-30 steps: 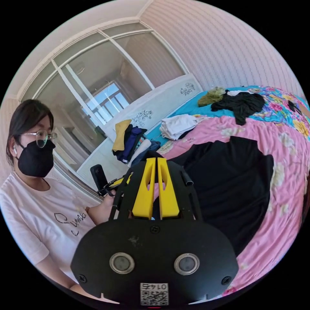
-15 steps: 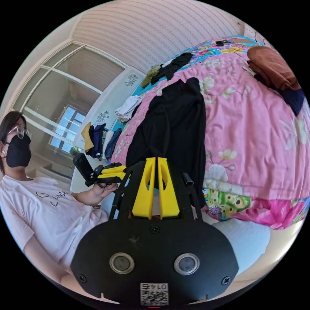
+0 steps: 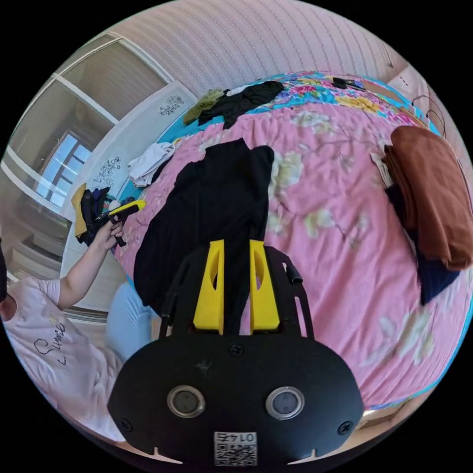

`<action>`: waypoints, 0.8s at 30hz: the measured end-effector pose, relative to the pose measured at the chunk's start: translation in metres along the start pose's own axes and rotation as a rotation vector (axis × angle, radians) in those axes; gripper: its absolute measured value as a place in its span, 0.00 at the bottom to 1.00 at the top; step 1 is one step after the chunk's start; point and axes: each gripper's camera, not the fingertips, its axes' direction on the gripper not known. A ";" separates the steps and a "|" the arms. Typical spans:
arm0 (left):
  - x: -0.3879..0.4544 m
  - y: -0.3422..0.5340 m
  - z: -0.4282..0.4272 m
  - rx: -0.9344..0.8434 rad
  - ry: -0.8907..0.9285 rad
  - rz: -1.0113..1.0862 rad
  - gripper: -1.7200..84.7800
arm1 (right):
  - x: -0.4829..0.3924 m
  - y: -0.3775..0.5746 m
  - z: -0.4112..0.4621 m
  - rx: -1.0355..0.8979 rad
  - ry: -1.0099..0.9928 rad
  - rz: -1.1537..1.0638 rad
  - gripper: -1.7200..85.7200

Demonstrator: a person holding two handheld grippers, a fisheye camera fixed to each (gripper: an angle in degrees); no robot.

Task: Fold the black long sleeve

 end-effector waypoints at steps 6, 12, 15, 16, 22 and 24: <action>-0.040 -0.089 0.078 -0.073 0.049 -0.108 0.15 | 0.027 -0.133 0.042 -0.030 0.055 0.030 0.17; -0.073 -0.111 0.133 -0.209 0.111 -0.171 0.08 | 0.055 -0.173 0.074 -0.109 -0.052 0.082 0.09; -0.093 -0.122 0.119 -0.175 0.059 -0.189 0.03 | 0.059 -0.172 0.042 0.005 0.012 0.089 0.04; -0.096 -0.125 0.116 -0.166 0.031 -0.182 0.02 | 0.061 -0.173 0.037 0.011 0.018 0.088 0.04; -0.122 -0.136 0.116 -0.208 -0.037 -0.225 0.01 | 0.077 -0.178 0.009 0.012 0.006 0.164 0.03; -0.115 -0.141 0.106 -0.191 -0.066 -0.176 0.01 | 0.063 -0.175 -0.005 0.019 0.018 0.121 0.02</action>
